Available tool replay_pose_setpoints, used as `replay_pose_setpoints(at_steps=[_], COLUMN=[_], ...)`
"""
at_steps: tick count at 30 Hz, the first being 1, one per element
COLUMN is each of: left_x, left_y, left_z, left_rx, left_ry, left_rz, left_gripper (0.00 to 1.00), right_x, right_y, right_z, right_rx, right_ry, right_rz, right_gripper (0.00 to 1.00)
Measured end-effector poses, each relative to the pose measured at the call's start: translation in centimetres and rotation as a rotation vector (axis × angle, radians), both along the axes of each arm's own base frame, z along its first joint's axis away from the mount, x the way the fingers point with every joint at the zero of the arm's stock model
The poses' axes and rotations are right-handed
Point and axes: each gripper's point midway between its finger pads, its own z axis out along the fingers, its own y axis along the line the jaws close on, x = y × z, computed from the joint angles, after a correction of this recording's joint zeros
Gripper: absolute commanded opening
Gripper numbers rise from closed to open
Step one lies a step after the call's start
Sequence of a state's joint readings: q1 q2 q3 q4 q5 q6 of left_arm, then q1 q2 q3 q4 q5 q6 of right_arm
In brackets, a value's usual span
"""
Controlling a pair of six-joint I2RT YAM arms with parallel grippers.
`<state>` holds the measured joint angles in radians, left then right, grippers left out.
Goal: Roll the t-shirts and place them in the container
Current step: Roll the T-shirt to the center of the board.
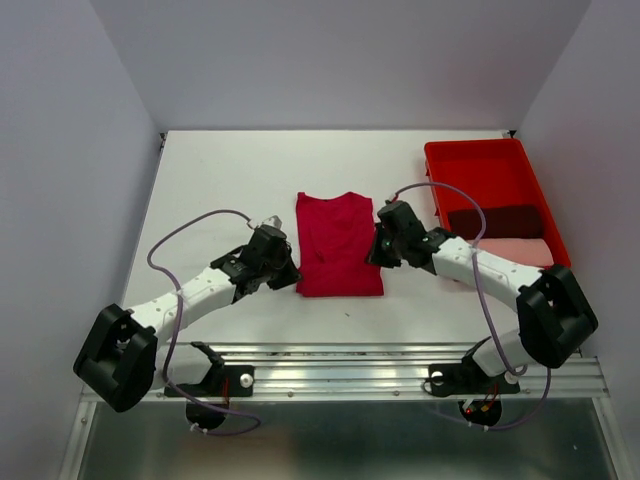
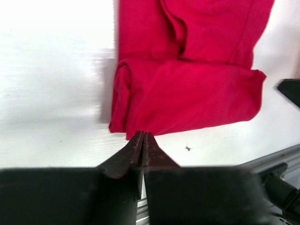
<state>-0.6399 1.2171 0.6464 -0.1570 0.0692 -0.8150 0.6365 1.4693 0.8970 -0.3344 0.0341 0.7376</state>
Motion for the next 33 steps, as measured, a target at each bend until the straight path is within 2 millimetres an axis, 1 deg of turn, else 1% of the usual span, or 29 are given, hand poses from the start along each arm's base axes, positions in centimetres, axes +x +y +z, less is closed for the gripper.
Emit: replay_pose_setpoints(at_steps=[1,2,3,4,5,6,7,8,9,10,12,13,15,17,19,22,25,26,30,31,33], left_x=[0.0,0.0,-0.1,-0.1,-0.2,-0.2,-0.2,-0.3,-0.3,-0.3,-0.4,-0.5,-1.0,-1.6,-1.9,-2.1,-2.1,-2.1,-2.2,-2.2,-2.1], left_y=[0.2,0.6,0.9,1.0,1.1,1.2,1.3,1.3,1.4,1.4,1.5,1.6,1.6,1.6,1.6,1.5,1.3,1.3,1.1,1.0,0.8], left_z=[0.1,0.1,0.1,0.1,0.0,0.0,-0.1,-0.1,-0.2,-0.3,-0.5,-0.8,-1.4,-2.2,-2.6,-3.3,-3.8,-3.9,-4.2,-4.2,-4.4], left_rx=[0.005,0.014,0.022,0.023,0.027,0.028,0.03,0.029,0.028,0.027,0.023,0.022,0.01,-0.009,-0.019,-0.034,-0.046,-0.05,-0.068,-0.076,-0.081], left_ry=[-0.002,0.001,0.003,0.006,0.009,0.015,0.017,0.024,0.029,0.033,0.038,0.044,0.061,0.082,0.097,0.112,0.119,0.124,0.13,0.13,0.133], left_rz=[0.011,0.032,0.04,0.051,0.056,0.066,0.07,0.081,0.091,0.1,0.108,0.114,0.121,0.127,0.133,0.142,0.152,0.158,0.164,0.163,0.163], left_gripper=[0.18,0.27,0.32,0.37,0.51,0.62,0.82,0.89,0.9,0.9,0.88,0.84,0.79,0.74,0.71,0.66,0.59,0.57,0.56,0.56,0.54], right_x=[0.3,0.5,0.7,0.6,0.5,0.4,0.0,-0.3,-0.8,-1.5,-2.6,-3.2,-4.3,-4.8,-5.1,-5.4,-5.5,-5.5,-6.0,-6.0,-5.9], right_y=[0.1,0.1,0.2,0.1,0.0,-0.1,-0.3,-0.5,-0.8,-1.3,-2.0,-2.5,-3.3,-3.8,-3.9,-3.7,-3.2,-3.0,-2.9,-2.9,-2.8], right_z=[0.9,1.7,2.9,3.4,3.8,4.0,4.1,3.9,3.4,2.7,1.5,1.0,-0.2,-0.8,-1.3,-1.9,-2.4,-2.8,-3.9,-4.1,-4.3], right_rx=[0.011,0.019,0.037,0.044,0.053,0.06,0.068,0.072,0.074,0.079,0.087,0.103,0.13,0.157,0.179,0.207,0.244,0.253,0.258,0.26,0.265], right_ry=[-0.02,-0.037,-0.066,-0.075,-0.081,-0.085,-0.084,-0.075,-0.063,-0.04,-0.001,0.019,0.057,0.079,0.092,0.11,0.122,0.13,0.158,0.16,0.162], right_rz=[-0.003,-0.007,-0.011,-0.014,-0.021,-0.026,-0.033,-0.044,-0.051,-0.068,-0.086,-0.103,-0.143,-0.178,-0.196,-0.208,-0.206,-0.207,-0.212,-0.212,-0.212], right_gripper=[0.09,0.12,0.13,0.2,0.24,0.29,0.42,0.49,0.55,0.61,0.65,0.65,0.66,0.66,0.66,0.64,0.62,0.59,0.54,0.51,0.48])
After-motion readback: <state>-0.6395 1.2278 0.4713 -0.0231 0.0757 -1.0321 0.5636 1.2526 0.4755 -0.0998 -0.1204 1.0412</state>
